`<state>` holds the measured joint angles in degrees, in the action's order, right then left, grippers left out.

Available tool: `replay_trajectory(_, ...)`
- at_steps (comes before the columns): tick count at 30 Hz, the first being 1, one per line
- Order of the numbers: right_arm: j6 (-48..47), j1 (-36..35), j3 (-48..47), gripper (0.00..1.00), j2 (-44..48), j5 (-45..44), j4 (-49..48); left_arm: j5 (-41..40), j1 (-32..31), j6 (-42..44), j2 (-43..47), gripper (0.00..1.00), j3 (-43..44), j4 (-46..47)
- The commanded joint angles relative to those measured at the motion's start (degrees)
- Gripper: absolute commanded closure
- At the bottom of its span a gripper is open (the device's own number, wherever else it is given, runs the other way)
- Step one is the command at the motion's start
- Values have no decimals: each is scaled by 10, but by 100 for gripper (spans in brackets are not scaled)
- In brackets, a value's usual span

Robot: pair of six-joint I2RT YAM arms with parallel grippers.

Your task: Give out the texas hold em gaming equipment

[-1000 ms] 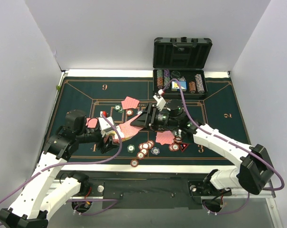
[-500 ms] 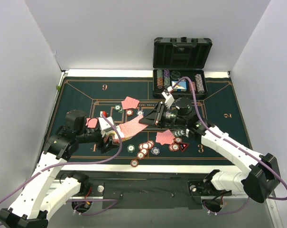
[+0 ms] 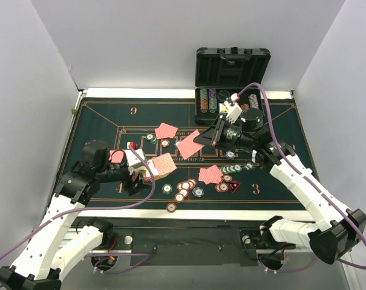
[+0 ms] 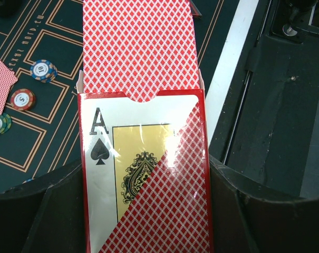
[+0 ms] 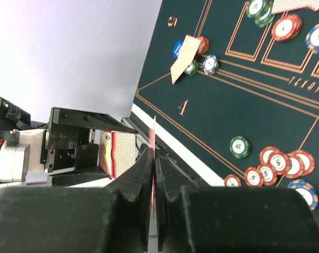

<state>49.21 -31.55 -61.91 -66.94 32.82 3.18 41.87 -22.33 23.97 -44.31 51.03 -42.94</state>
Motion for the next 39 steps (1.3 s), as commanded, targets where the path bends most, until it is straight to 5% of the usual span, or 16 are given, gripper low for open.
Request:
replay_trajectory(1,-66,18,-47,100,1,-28,53,20,2,-8,18,100,22,32)
replay_trajectory(8,-180,-23,-100,100,-135,-139,102,30,2,-18,32,100,18,17)
replay_trajectory(19,-284,-117,-360,100,-441,-318,201,34,3,-19,49,100,13,-1)
replay_trajectory(39,-394,-261,-503,100,-638,-558,248,37,4,-20,51,100,14,-7)
